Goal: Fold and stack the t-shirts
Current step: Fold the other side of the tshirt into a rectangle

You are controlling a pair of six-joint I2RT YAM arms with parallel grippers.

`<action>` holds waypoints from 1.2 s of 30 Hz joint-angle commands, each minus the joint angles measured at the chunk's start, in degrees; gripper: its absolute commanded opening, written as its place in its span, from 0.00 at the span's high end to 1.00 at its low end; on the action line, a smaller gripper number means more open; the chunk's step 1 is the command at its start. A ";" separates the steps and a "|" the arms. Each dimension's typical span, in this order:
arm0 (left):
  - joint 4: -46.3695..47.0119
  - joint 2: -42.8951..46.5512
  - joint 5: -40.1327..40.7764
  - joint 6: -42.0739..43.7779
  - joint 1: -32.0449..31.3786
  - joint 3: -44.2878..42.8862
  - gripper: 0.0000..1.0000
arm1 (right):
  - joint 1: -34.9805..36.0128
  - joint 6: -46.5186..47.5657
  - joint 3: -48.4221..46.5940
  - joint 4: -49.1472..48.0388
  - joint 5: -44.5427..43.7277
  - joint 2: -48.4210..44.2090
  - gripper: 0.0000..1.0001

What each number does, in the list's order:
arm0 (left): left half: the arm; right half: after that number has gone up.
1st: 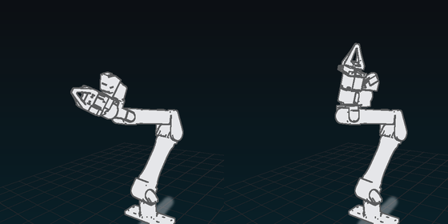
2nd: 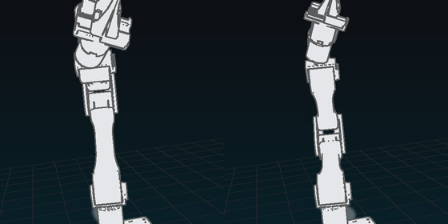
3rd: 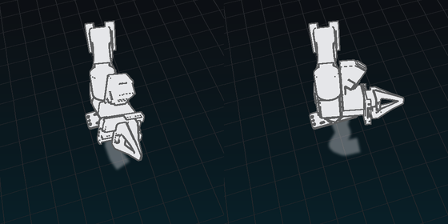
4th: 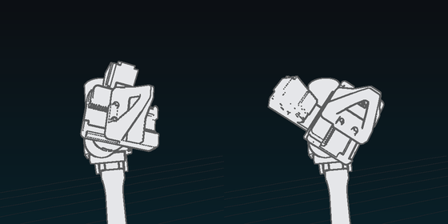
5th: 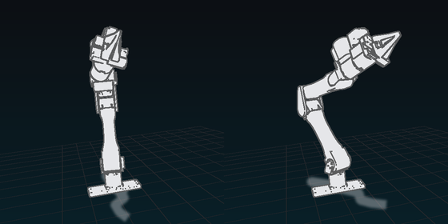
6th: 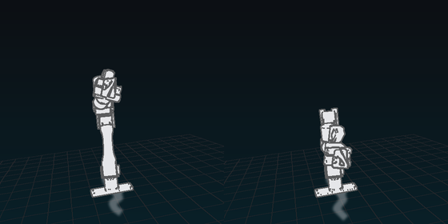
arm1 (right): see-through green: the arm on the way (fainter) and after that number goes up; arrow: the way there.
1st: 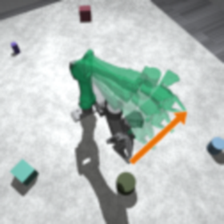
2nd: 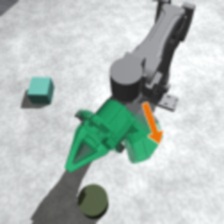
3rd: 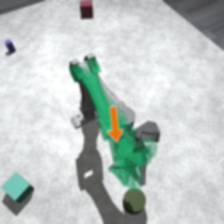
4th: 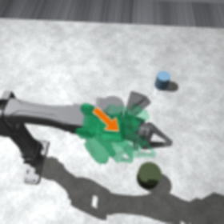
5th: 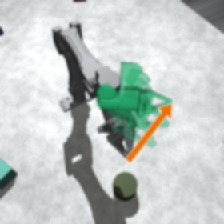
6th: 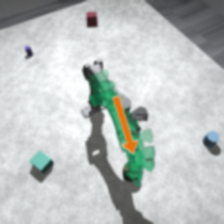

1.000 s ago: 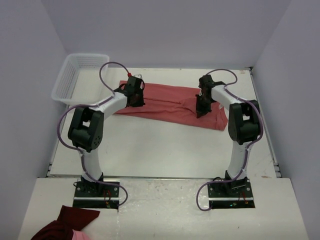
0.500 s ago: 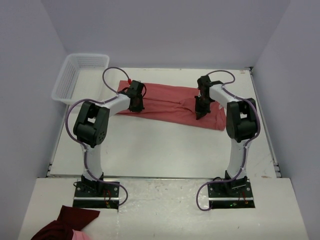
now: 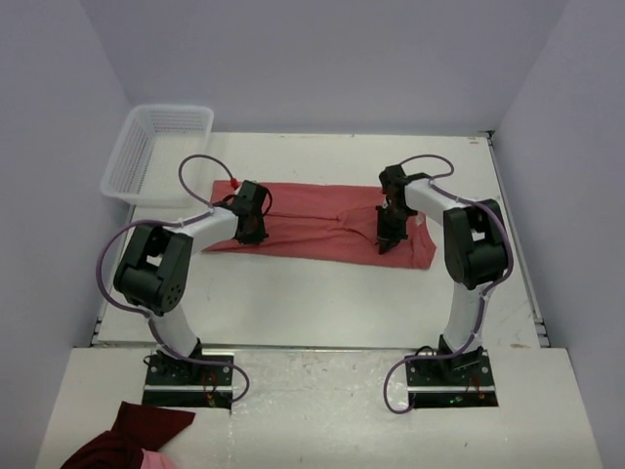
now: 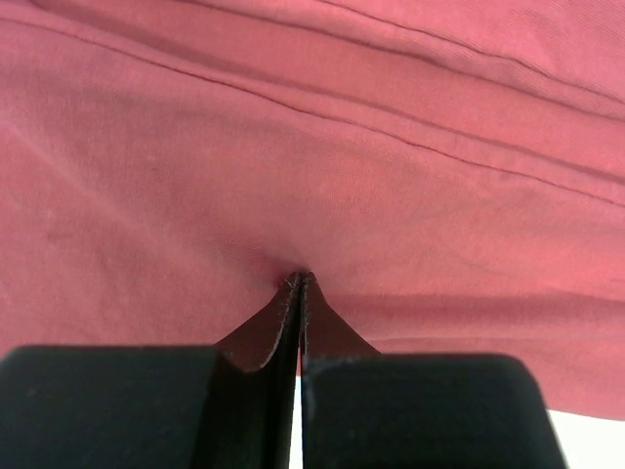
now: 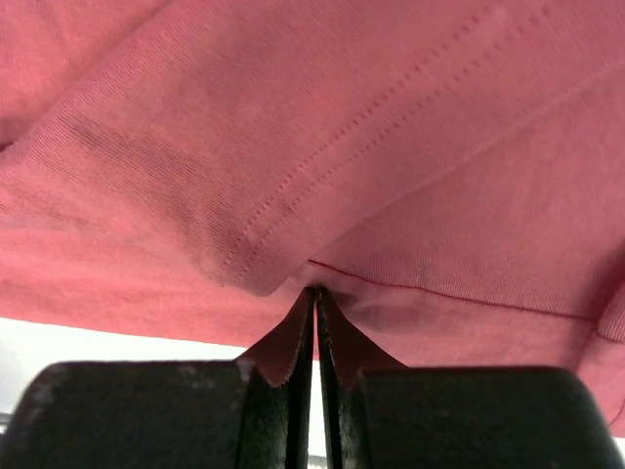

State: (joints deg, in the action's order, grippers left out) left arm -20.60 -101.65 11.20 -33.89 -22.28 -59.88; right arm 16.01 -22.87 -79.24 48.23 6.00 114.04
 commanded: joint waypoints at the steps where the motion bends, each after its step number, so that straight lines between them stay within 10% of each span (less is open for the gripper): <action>1: -5.85 1.53 -0.20 -2.85 0.31 3.80 1.00 | 1.48 -1.74 4.44 -0.24 1.56 -3.99 0.96; 18: -6.82 26.75 -0.57 -4.96 -0.39 17.43 1.00 | 6.40 -5.96 26.51 -9.12 -3.44 -32.11 1.00; 20: -7.17 28.60 0.31 -3.56 -0.39 15.94 1.00 | 6.58 -4.90 25.81 -9.12 -3.54 -36.16 0.94; 22: -7.17 28.96 1.10 -2.85 -0.39 14.01 1.00 | 6.75 -3.68 24.58 -9.11 -2.06 -37.65 0.67; 36: -5.06 23.51 -1.79 0.05 -0.39 6.88 1.00 | 8.25 -1.83 16.67 -8.85 -1.08 -20.00 0.57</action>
State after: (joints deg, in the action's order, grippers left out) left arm -27.35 -78.61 10.44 -36.07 -22.33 -50.50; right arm 24.01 -25.78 -59.70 39.70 5.52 93.06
